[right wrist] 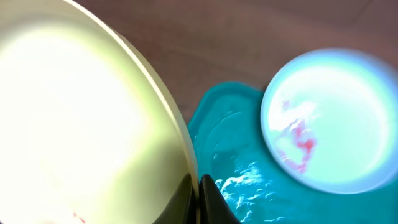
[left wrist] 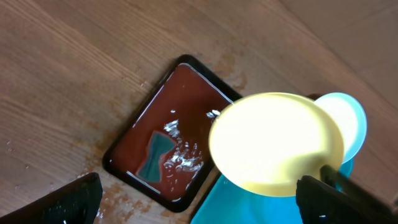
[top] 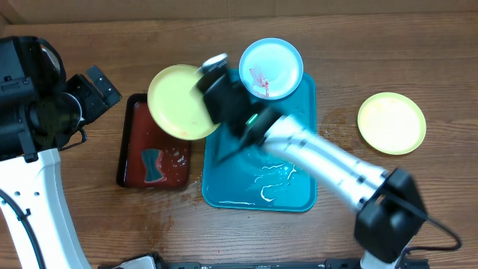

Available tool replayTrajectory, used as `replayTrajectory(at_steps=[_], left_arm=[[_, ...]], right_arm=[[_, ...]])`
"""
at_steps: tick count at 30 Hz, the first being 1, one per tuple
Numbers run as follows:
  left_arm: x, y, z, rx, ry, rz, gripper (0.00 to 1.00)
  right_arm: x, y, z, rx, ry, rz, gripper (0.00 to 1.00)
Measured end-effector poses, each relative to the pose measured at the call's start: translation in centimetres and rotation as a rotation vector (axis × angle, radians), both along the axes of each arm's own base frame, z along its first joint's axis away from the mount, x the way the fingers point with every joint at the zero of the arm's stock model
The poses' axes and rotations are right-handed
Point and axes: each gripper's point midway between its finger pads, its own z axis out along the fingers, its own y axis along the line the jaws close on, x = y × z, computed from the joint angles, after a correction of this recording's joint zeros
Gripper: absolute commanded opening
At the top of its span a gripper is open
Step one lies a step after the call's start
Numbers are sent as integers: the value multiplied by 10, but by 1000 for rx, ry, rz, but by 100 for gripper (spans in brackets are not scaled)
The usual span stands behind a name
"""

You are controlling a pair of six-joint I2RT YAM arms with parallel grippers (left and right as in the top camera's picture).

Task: Clean dirty plates on tray and stack at the side
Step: 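Carry the yellow plate right and stack it on the other yellow plate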

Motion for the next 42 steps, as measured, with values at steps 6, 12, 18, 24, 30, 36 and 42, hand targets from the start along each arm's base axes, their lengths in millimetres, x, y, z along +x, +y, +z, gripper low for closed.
replayTrajectory(at_steps=[6,12,18,24,30,36,42], left_arm=[[4,-5,3,-3,-20,-51,100],[7,-12,5,0,-39,-129,100],[11,-20,8,-9,-64,-191,100],[12,-31,10,-19,-78,-265,100],[13,-37,9,-18,-80,-296,100],[15,-37,10,-18,-84,-300,100],[17,-36,11,-13,-97,-301,100]], right_arm=[[29,-91,1,301,303,-127,4],[19,-268,14,343,434,-596,4],[-24,-409,-11,258,530,-1025,4],[-61,-464,-61,229,660,-1207,11],[-88,-462,-97,197,776,-1236,50],[-69,-444,-86,215,742,-1087,49],[-4,-357,-28,211,521,-653,63]])
